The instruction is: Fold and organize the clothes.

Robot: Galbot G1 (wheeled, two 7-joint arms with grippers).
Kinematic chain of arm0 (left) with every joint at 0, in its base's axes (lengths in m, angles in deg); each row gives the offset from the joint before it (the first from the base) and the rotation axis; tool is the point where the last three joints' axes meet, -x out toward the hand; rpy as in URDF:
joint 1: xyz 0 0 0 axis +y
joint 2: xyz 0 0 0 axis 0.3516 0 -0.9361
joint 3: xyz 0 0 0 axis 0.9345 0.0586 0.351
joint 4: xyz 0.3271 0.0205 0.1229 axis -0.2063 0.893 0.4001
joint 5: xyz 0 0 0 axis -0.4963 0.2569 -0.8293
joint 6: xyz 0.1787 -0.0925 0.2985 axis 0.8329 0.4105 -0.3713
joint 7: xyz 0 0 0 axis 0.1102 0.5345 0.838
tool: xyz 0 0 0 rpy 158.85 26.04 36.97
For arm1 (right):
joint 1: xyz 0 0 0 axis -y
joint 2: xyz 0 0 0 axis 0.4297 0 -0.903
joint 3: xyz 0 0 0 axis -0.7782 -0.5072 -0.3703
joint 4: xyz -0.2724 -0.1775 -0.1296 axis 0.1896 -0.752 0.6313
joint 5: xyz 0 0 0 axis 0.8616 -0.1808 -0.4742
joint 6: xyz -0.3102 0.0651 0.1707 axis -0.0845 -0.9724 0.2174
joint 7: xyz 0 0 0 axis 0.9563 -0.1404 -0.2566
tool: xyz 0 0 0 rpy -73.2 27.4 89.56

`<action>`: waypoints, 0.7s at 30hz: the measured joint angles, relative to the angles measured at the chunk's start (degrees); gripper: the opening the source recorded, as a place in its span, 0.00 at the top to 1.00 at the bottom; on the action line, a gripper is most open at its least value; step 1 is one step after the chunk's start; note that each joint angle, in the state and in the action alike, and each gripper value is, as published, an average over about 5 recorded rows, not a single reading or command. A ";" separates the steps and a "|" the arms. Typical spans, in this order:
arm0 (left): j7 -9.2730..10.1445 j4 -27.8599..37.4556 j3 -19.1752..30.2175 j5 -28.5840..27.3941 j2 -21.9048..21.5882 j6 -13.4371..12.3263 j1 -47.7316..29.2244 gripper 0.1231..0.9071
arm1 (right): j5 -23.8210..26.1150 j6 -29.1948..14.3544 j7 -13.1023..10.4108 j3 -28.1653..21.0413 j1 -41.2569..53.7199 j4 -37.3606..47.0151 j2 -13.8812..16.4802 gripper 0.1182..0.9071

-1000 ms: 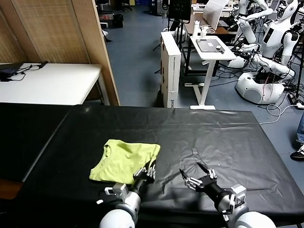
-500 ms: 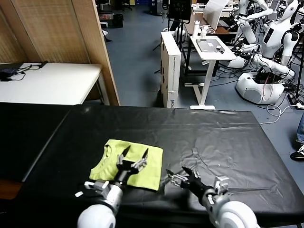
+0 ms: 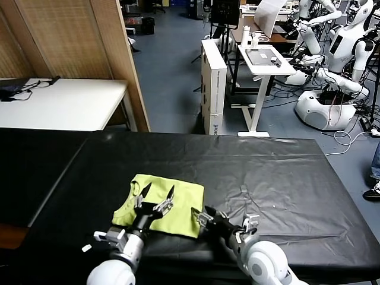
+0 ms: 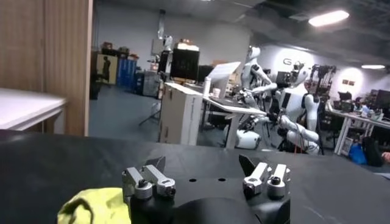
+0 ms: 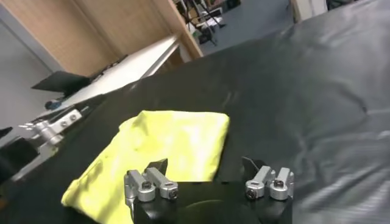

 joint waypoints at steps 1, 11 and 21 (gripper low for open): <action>0.00 0.02 -0.23 0.03 -0.02 -0.13 0.17 0.00 | -0.01 -0.02 0.03 0.02 0.14 0.13 -0.05 0.63; 0.04 -0.13 -2.57 0.18 -0.35 -0.84 0.86 0.00 | 1.71 1.04 -1.40 2.29 1.58 1.47 0.61 0.97; 0.18 -0.10 -2.84 1.00 -0.66 -1.91 0.83 0.00 | 1.65 3.99 0.63 6.82 -0.51 -1.43 4.94 0.69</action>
